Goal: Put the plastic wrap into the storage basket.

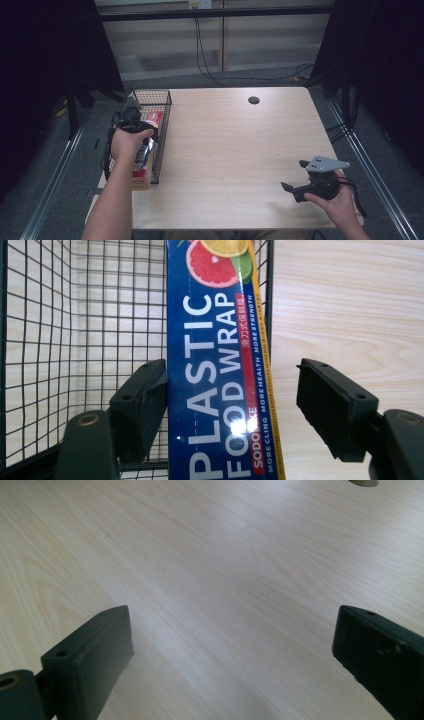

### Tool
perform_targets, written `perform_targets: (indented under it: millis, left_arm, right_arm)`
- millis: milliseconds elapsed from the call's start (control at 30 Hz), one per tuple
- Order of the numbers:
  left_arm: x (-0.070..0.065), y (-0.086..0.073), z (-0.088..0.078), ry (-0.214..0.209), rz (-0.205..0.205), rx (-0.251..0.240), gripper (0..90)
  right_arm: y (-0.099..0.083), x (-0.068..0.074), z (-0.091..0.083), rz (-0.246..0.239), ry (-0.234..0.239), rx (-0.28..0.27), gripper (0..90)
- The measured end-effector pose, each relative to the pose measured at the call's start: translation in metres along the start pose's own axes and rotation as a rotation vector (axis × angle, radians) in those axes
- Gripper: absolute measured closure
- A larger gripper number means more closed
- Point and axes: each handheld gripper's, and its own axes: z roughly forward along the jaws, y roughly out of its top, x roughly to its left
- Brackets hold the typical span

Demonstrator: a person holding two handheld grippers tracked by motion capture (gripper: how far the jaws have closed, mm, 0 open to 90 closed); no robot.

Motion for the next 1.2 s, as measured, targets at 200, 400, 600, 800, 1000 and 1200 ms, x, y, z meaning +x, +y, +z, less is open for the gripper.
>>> perform_targets:
  millis: [200, 400, 600, 800, 1000, 1200]
  left_arm:
    - [0.001, -0.001, -0.008, -0.017, 0.032, -0.02, 25.3]
    - [0.001, -0.001, -0.015, -0.055, 0.039, -0.031, 25.3]
    - [-0.01, 0.0, -0.02, -0.075, 0.085, -0.035, 24.7]
    - [-0.018, -0.001, -0.02, -0.108, 0.107, -0.035, 23.6]
    - [-0.026, -0.002, -0.019, -0.139, 0.134, -0.04, 22.7]
    - [-0.039, -0.005, -0.018, -0.178, 0.176, -0.038, 21.2]
  right_arm:
    - [0.0, 0.0, 0.0, 0.001, 0.0, 0.002, 2.7]
    - [0.0, 0.001, 0.001, -0.006, 0.001, 0.008, 2.7]
    - [0.0, 0.002, 0.002, -0.01, 0.007, 0.006, 2.7]
    - [0.001, 0.002, 0.002, -0.011, 0.006, 0.011, 2.7]
    - [0.001, 0.002, 0.001, -0.011, 0.004, 0.013, 2.7]
    - [0.001, 0.002, 0.002, -0.018, 0.006, 0.012, 2.7]
